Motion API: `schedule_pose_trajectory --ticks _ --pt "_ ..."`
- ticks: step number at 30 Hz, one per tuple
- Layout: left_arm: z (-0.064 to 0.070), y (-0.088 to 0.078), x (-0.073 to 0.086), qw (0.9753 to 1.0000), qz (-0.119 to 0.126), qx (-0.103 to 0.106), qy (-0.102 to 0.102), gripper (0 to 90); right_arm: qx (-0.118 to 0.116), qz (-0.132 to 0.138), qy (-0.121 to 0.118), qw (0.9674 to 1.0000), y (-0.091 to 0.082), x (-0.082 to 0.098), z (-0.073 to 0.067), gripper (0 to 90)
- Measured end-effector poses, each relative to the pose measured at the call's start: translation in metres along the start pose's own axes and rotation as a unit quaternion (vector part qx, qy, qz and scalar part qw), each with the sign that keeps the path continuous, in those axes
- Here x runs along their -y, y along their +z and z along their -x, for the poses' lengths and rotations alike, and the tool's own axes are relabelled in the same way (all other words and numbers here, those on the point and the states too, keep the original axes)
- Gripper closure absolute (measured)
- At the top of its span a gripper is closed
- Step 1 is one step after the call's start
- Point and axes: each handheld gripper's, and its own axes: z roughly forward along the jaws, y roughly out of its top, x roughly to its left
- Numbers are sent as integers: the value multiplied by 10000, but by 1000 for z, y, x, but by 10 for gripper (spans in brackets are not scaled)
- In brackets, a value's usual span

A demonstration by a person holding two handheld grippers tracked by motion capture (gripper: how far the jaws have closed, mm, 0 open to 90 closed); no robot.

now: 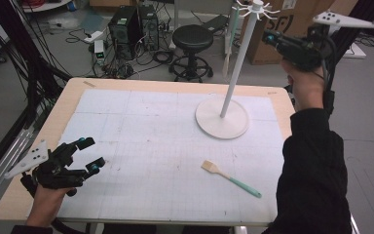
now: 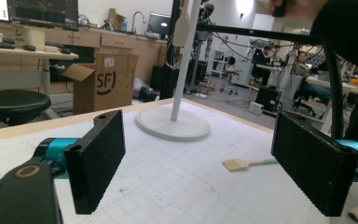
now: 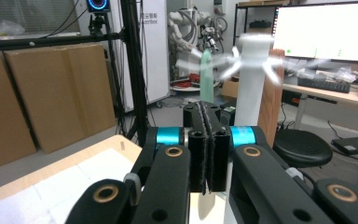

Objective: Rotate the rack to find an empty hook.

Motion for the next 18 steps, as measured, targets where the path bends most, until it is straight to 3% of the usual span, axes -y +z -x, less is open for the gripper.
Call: schedule_pose_trajectory --ticks 10,15,18 --pt "5 5 -1 10000 26 39 77 178 -166 -175 -110 9996 -54 62 -22 887" --pt "10 6 -2 9999 24 41 128 179 -348 -289 -3 9990 -84 104 -38 758" --pt "13 6 -1 9999 42 -6 161 179 -274 -397 45 9988 -102 132 -46 607"
